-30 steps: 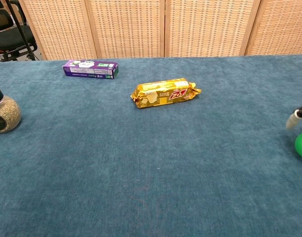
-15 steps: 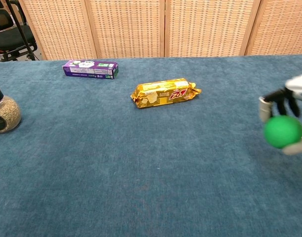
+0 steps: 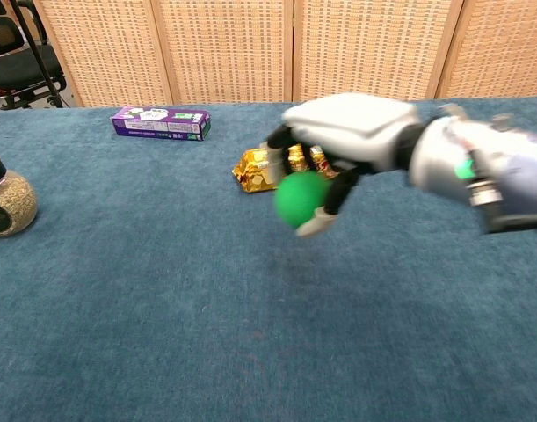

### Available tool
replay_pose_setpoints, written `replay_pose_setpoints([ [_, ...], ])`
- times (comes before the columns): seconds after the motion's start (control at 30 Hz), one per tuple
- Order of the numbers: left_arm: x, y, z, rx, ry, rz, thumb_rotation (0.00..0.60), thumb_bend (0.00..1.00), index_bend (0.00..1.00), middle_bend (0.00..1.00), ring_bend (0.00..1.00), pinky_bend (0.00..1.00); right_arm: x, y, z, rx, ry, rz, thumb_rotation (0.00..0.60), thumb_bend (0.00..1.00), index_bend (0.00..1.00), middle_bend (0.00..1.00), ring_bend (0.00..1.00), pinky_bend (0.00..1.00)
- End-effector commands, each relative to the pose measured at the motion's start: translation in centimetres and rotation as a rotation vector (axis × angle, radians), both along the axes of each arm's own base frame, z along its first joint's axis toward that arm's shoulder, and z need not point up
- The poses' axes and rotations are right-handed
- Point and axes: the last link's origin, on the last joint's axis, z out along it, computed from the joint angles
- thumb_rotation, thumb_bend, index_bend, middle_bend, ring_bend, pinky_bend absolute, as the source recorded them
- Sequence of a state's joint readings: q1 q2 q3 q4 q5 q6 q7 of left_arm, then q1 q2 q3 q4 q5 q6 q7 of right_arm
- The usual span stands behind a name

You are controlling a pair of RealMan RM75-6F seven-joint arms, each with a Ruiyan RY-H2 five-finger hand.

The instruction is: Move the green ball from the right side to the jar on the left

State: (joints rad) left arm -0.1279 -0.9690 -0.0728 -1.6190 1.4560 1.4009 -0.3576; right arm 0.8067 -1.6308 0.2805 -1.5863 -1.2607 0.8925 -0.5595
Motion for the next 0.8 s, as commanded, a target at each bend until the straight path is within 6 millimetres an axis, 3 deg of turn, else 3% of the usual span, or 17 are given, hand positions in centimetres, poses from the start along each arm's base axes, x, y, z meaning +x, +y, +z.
replay_pose_setpoints([
  [0.03, -0.1, 0.1, 0.1, -0.01, -0.019, 0.01, 0.6, 0.0, 0.0, 0.0, 0.0, 0.0, 3.6, -0.8, -3.8, -0.056, 0.086, 0.029, 0.6, 0.2, 0.56, 0.59, 0.54, 0.55],
  [0.13, -0.2, 0.2, 0.3, -0.01, -0.021, 0.01, 0.6, 0.0, 0.0, 0.0, 0.0, 0.0, 3.7, -0.8, -5.2, -0.046, 0.1, 0.0, 0.6, 0.15, 0.56, 0.58, 0.54, 0.55],
  [0.2, -0.2, 0.2, 0.3, -0.009, -0.025, 0.012, 0.6, 0.0, 0.0, 0.0, 0.0, 0.0, 3.6, -0.8, -5.8, -0.043, 0.108, -0.011, 0.6, 0.06, 0.5, 0.51, 0.51, 0.55],
  [0.23, -0.2, 0.3, 0.4, -0.008, -0.027, 0.013, 0.6, 0.0, 0.0, 0.0, 0.0, 0.0, 3.6, -0.8, -6.1, -0.041, 0.112, -0.016, 0.6, 0.02, 0.37, 0.38, 0.42, 0.5],
  [0.27, -0.4, 0.3, 0.5, -0.004, -0.031, 0.02, 0.6, 0.0, 0.0, 0.0, 0.0, 0.0, 3.3, -0.6, -6.9, -0.016, 0.123, -0.03, 0.6, 0.0, 0.21, 0.21, 0.26, 0.41],
  [0.33, -0.6, 0.5, 0.7, -0.002, -0.037, 0.027, 0.6, 0.0, 0.0, 0.0, 0.0, 0.0, 3.7, -0.5, -6.9, -0.003, 0.114, -0.048, 0.6, 0.0, 0.01, 0.02, 0.05, 0.22],
  [0.37, -0.7, 0.5, 0.7, -0.003, -0.038, 0.031, 0.6, 0.0, 0.0, 0.0, 0.0, 0.0, 4.1, -0.6, -6.4, -0.011, 0.097, -0.05, 0.6, 0.0, 0.0, 0.0, 0.0, 0.14],
  [0.47, -0.8, 0.6, 0.7, -0.008, -0.038, 0.034, 0.6, 0.0, 0.0, 0.0, 0.0, 0.0, 4.7, -0.6, -5.2, -0.035, 0.073, -0.048, 0.6, 0.0, 0.0, 0.0, 0.0, 0.06],
  [0.63, -0.7, 0.7, 0.6, -0.021, -0.024, 0.018, 0.6, 0.0, 0.0, 0.0, 0.0, 0.0, 5.2, -0.2, -2.4, -0.055, 0.031, -0.04, 0.6, 0.0, 0.0, 0.0, 0.0, 0.02],
  [0.8, 0.1, 1.0, 0.6, -0.022, -0.01, -0.054, 0.6, 0.0, 0.0, 0.0, 0.0, 0.0, 4.3, 0.8, 3.1, -0.109, -0.032, -0.023, 0.6, 0.0, 0.0, 0.0, 0.0, 0.0],
])
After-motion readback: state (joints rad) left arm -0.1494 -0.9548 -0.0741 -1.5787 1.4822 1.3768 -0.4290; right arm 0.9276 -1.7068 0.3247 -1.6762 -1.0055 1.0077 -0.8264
